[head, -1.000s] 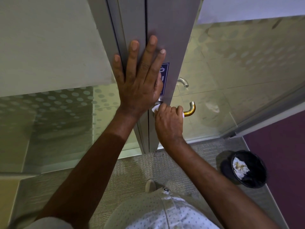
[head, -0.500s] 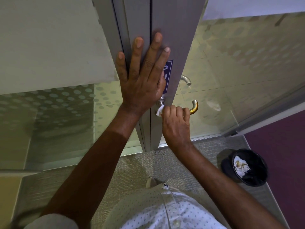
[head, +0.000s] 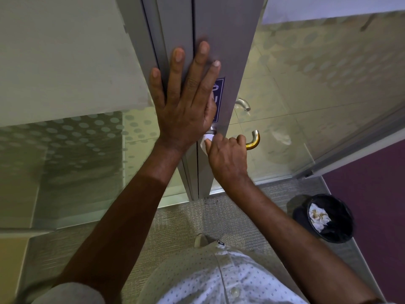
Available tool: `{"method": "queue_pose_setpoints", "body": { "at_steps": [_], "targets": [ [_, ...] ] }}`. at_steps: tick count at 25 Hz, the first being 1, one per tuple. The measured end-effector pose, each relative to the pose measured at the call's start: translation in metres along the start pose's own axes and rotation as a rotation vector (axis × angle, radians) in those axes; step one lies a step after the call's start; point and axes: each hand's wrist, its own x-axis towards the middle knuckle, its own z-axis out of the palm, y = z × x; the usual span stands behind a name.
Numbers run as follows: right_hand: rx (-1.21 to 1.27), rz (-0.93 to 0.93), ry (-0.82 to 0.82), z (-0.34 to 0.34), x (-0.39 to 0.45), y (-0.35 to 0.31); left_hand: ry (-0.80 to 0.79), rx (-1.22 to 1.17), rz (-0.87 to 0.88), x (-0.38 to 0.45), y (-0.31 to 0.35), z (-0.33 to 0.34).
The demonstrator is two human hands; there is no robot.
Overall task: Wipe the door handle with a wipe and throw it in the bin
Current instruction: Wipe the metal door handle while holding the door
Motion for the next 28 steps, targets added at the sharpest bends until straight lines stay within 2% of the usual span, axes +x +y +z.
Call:
{"method": "queue_pose_setpoints", "body": {
  "at_steps": [3,5,8,11,13,15,17,21,24,28],
  "targets": [
    [0.022,-0.084,0.202,0.018,-0.021,0.018,-0.007,0.008,0.001,0.000,0.000,0.001],
    [-0.004,-0.169,0.218,0.023,-0.022,0.030,-0.011,0.009,-0.002,0.001,0.000,0.002],
    [-0.047,-0.218,0.169,0.015,-0.010,0.031,-0.009,0.013,-0.005,-0.001,0.001,0.001],
    [-0.060,-0.220,-0.041,-0.002,0.008,0.027,-0.008,0.013,-0.014,-0.002,0.000,0.001],
    [-0.123,-0.276,-0.119,-0.007,0.014,0.025,-0.010,0.011,-0.021,-0.001,0.000,0.001],
    [-0.087,-0.248,-0.080,-0.007,0.010,0.025,-0.017,0.010,-0.021,-0.001,0.000,0.000],
    [-0.018,-0.207,0.062,0.002,-0.004,0.030,-0.023,0.011,-0.017,-0.001,0.000,-0.001],
    [-0.042,-0.325,0.205,0.021,-0.016,0.049,-0.036,0.016,-0.007,0.001,0.000,-0.003],
    [-0.098,-0.399,0.156,0.015,-0.002,0.050,-0.036,0.033,0.003,0.003,0.000,-0.005],
    [-0.091,-0.435,-0.015,-0.002,0.016,0.049,-0.041,0.020,0.000,0.003,0.001,-0.005]
  ]
}}
